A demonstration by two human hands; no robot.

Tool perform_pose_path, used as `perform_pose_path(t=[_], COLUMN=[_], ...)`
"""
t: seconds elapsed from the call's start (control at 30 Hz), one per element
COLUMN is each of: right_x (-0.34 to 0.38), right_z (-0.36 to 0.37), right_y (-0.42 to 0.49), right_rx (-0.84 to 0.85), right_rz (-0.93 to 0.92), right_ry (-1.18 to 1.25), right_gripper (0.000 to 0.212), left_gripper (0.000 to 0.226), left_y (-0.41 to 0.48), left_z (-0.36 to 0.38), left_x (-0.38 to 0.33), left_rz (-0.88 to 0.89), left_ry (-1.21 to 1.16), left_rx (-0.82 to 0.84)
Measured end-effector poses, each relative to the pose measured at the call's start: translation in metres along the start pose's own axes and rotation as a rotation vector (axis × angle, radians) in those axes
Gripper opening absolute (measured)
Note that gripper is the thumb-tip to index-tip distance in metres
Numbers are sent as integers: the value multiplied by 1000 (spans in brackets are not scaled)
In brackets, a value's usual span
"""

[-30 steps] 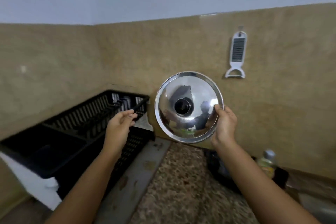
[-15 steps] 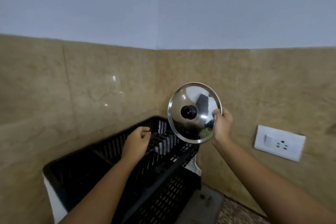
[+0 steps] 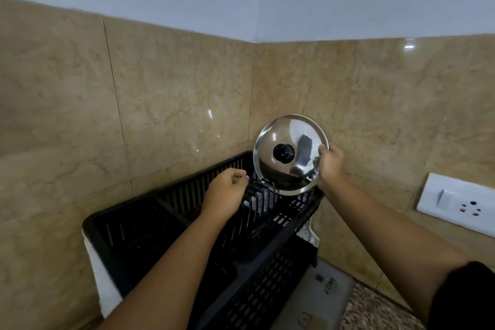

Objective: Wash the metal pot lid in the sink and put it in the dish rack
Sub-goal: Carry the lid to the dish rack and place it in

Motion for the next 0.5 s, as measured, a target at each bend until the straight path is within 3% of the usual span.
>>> perform_pose_path(t=[0.33, 0.5], right_x=[-19, -17], right_z=[2, 9], right_y=[3, 1], right_rx=[54, 160], right_rz=[88, 140], right_ry=[-11, -77], right_gripper=[22, 22], left_gripper=[23, 23], left_y=[-1, 0], left_z=[0, -1], left_x=[1, 1], left_rz=[8, 19], left_ry=[33, 55], left_rx=[1, -9])
Point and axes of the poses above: each hand's wrist, its own y-axis towards the middle knuckle, its own z-axis out of the palm, x = y × z, the point moved 7 cm from there along y, towards the middle knuckle, and after that the axes turned 9 degrees about x, right-handed, at the moved point
